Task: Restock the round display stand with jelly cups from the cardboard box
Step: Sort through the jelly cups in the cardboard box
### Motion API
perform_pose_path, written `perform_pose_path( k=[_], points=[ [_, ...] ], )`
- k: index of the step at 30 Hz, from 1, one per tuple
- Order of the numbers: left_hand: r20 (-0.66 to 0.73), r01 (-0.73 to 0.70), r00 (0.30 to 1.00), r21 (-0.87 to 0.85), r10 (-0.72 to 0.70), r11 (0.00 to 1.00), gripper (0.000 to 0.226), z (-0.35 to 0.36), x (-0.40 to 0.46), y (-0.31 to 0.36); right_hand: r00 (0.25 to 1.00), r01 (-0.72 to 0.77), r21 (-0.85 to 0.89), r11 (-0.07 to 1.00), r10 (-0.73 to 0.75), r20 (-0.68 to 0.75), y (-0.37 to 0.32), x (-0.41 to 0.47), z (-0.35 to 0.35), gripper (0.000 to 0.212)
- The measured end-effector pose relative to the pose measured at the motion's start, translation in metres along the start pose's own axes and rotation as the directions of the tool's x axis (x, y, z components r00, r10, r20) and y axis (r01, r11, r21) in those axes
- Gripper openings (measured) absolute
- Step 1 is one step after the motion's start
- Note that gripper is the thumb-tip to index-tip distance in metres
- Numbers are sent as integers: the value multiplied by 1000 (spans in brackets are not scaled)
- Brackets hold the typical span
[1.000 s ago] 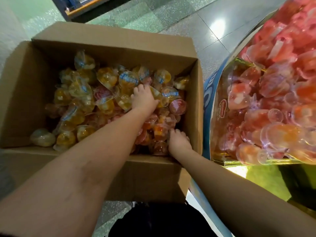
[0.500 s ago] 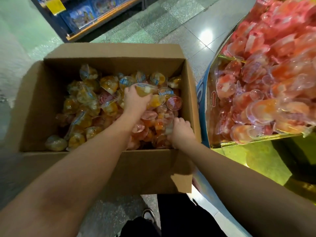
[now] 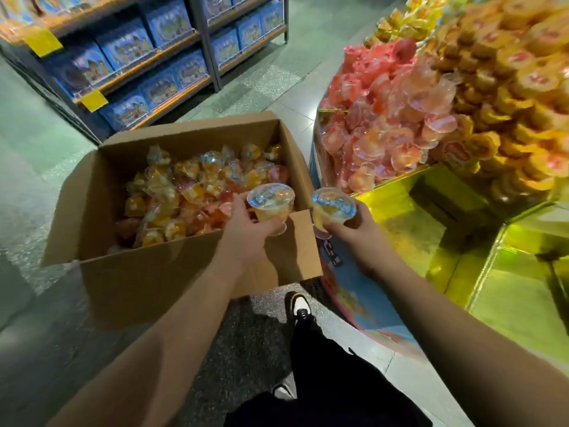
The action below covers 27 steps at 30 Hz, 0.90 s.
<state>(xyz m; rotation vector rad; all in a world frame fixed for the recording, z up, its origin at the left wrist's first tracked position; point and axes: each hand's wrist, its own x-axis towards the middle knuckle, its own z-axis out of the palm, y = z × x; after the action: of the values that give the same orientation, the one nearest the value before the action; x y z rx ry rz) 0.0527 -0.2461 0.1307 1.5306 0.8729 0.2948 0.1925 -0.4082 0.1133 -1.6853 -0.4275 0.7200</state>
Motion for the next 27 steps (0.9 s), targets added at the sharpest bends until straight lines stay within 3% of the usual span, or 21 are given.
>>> perform_pose_path(
  k=[3,7,19,21,24,27],
  points=[
    [74,-21,997,0,20,1000,69,28,-38,14,997,-24,83,996,30,-70,4,-45,-38,41],
    [209,-54,977,7,52,999,48,79,-77,27,979,-23,154,988,53,-197,16,-103,-94,46],
    [511,-169,854,83,104,982,52,309,-157,29,849,16,249,968,118,-515,73,-255,-295,43],
    [526,-167,846,95,93,981,56,356,-177,26,826,19,256,967,129,-548,90,-280,-340,43],
    [548,-170,832,100,89,980,86,429,-207,20,808,-2,278,961,165,-565,119,-314,-405,46],
    [583,-129,811,95,50,987,91,494,-231,17,788,-11,306,952,197,-584,149,-343,-461,51]
  ],
)
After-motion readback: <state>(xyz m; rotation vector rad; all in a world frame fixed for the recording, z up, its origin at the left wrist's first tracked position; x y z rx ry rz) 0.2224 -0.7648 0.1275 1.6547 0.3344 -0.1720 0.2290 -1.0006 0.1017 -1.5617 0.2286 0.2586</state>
